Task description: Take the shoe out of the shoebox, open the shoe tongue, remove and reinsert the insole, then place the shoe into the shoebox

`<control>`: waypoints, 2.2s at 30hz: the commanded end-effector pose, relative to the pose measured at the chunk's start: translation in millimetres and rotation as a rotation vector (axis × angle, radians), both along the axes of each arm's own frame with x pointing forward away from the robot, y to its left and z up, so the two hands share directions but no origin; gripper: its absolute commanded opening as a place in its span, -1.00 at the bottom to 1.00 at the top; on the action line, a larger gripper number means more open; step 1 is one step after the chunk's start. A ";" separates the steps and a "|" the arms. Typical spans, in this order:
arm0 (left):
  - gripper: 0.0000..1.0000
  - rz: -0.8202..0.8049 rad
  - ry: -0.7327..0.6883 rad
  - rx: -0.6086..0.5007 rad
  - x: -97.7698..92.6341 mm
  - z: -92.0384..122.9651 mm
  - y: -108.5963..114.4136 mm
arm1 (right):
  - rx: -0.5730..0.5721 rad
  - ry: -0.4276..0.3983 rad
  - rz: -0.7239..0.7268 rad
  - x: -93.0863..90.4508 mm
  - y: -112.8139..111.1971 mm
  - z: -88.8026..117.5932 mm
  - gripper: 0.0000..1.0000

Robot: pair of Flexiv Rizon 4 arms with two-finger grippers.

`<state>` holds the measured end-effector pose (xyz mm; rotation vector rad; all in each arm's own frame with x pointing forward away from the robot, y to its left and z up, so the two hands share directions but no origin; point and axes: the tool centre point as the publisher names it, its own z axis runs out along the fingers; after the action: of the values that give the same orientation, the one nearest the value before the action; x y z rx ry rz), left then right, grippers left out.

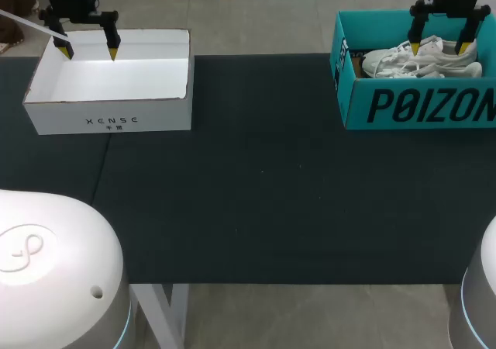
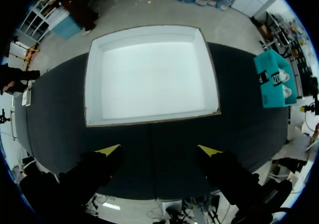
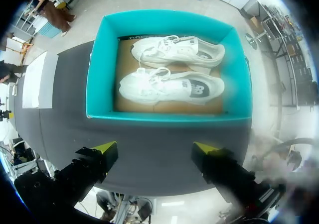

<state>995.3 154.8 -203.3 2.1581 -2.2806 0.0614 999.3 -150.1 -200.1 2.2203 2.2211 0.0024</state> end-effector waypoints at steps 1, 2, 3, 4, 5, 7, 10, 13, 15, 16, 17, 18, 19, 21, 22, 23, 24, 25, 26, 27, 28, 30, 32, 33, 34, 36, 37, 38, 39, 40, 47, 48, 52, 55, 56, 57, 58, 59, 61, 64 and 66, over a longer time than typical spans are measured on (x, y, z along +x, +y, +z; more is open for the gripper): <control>1.00 0.000 0.000 0.002 -0.6 0.6 -0.2 | 0.000 0.000 0.000 0.1 0.1 -0.1 1.00; 1.00 0.000 0.000 0.002 -0.6 0.6 -0.2 | 0.000 0.000 0.000 0.1 0.1 -0.1 1.00; 1.00 0.000 0.000 0.002 -0.6 0.6 -0.2 | 0.000 0.000 0.000 0.1 0.1 -0.1 1.00; 1.00 0.000 0.000 0.002 -0.6 0.6 -0.2 | 0.000 0.000 0.000 0.1 0.1 -0.1 1.00; 1.00 0.000 0.000 0.002 -0.6 0.6 -0.2 | 0.000 0.000 0.000 0.1 0.1 -0.1 1.00; 1.00 0.000 0.000 0.002 -0.6 0.6 -0.2 | 0.000 0.000 0.000 0.1 0.1 -0.1 1.00; 1.00 0.000 0.000 0.002 -0.6 0.6 -0.2 | 0.000 0.000 0.000 0.1 0.1 -0.1 1.00; 1.00 0.000 0.000 0.002 -0.6 0.6 -0.2 | 0.000 0.000 0.000 0.1 0.1 -0.1 1.00; 1.00 0.000 0.000 0.002 -0.6 0.6 -0.2 | 0.000 0.000 0.000 0.1 0.1 -0.1 1.00; 1.00 0.000 0.000 0.002 -0.6 0.6 -0.2 | 0.000 0.000 0.000 0.1 0.1 -0.1 1.00; 1.00 0.000 0.000 0.002 -0.6 0.6 -0.2 | 0.000 0.000 0.000 0.1 0.1 -0.1 1.00; 1.00 0.000 0.000 0.002 -0.6 0.6 -0.2 | 0.000 0.000 0.000 0.1 0.1 -0.1 1.00; 1.00 0.000 0.000 0.002 -0.6 0.6 -0.2 | 0.000 0.000 0.000 0.1 0.1 -0.1 1.00; 1.00 0.000 0.000 0.002 -0.6 0.6 -0.2 | 0.000 0.000 0.000 0.1 0.1 -0.1 1.00; 1.00 0.000 0.000 0.002 -0.6 0.6 -0.2 | 0.000 0.000 0.000 0.1 0.1 -0.1 1.00; 1.00 0.000 0.000 0.002 -0.6 0.6 -0.2 | 0.000 0.000 0.000 0.1 0.1 -0.1 1.00; 1.00 0.000 0.000 0.002 -0.6 0.6 -0.2 | 0.000 0.000 0.000 0.1 0.1 -0.1 1.00; 1.00 0.000 0.000 0.002 -0.6 0.6 -0.2 | 0.000 0.000 0.000 0.1 0.1 -0.1 1.00; 1.00 0.000 0.000 0.002 -0.6 0.6 -0.2 | 0.000 0.000 0.000 0.1 0.1 -0.1 1.00; 1.00 0.000 0.000 0.002 -0.6 0.6 -0.2 | 0.000 0.000 0.000 0.1 0.1 -0.1 1.00; 1.00 0.000 0.000 0.002 -0.6 0.6 -0.2 | 0.000 0.000 0.000 0.1 0.1 -0.1 1.00; 1.00 0.000 0.000 0.002 -0.6 0.6 -0.2 | 0.005 -0.017 -0.020 10.2 -11.2 0.5 1.00; 1.00 0.000 0.000 0.002 -0.6 0.6 -0.2 | -0.033 -0.039 -0.049 19.6 -24.8 -0.8 1.00; 1.00 0.000 0.000 0.002 -0.6 0.6 -0.2 | -0.027 -0.054 -0.059 23.5 -31.6 -1.5 1.00; 1.00 0.000 0.000 0.002 -0.6 0.6 -0.2 | -0.039 -0.061 -0.076 26.4 -36.3 -2.8 1.00; 1.00 0.000 0.000 0.002 -0.6 0.6 -0.2 | -0.056 -0.065 -0.099 38.0 -54.2 -8.0 1.00; 1.00 0.000 0.000 0.002 -0.6 0.6 -0.2 | -0.067 -0.071 -0.110 41.8 -61.0 -9.8 1.00; 1.00 0.000 0.000 0.002 -0.6 0.6 -0.2 | -0.087 -0.073 -0.119 46.0 -68.3 -12.3 1.00; 1.00 0.000 0.000 0.002 -0.6 0.6 -0.2 | -0.087 -0.069 -0.119 49.6 -74.6 -13.9 1.00; 1.00 0.000 0.000 0.002 -0.6 0.6 -0.2 | -0.092 -0.072 -0.125 52.3 -80.0 -14.6 1.00; 1.00 0.000 0.000 0.002 -0.6 0.6 -0.2 | -0.087 -0.096 -0.124 55.7 -88.2 -13.2 1.00; 1.00 0.000 0.000 0.002 -0.6 0.6 -0.2 | -0.087 -0.096 -0.124 55.7 -88.2 -13.2 1.00; 1.00 0.000 0.000 0.002 -0.6 0.6 -0.2 | -0.087 -0.096 -0.124 55.7 -88.2 -13.2 1.00; 1.00 0.000 0.000 0.002 -0.6 0.6 -0.2 | -0.087 -0.096 -0.124 55.7 -88.2 -13.2 1.00; 1.00 0.000 0.000 0.002 -0.6 0.6 -0.2 | -0.087 -0.096 -0.124 55.7 -88.2 -13.2 1.00; 1.00 0.000 0.000 0.002 -0.6 0.6 -0.2 | -0.087 -0.096 -0.124 55.7 -88.2 -13.2 1.00; 1.00 0.000 0.000 0.002 -0.6 0.6 -0.2 | -0.087 -0.096 -0.124 55.7 -88.2 -13.2 1.00; 1.00 0.000 0.000 0.002 -0.6 0.6 -0.2 | -0.087 -0.096 -0.124 55.7 -88.2 -13.2 1.00; 1.00 0.000 0.000 0.002 -0.6 0.6 -0.2 | -0.087 -0.096 -0.124 55.7 -88.2 -13.2 1.00; 1.00 0.000 0.000 0.002 -0.6 0.6 -0.2 | -0.087 -0.096 -0.124 55.7 -88.2 -13.2 1.00; 1.00 0.000 0.000 0.002 -0.6 0.6 -0.2 | -0.087 -0.096 -0.124 55.7 -88.2 -13.2 1.00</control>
<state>995.2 154.7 -203.2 2.1582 -2.2807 0.0614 1055.4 -238.3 -213.3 2.2565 1.9935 0.0099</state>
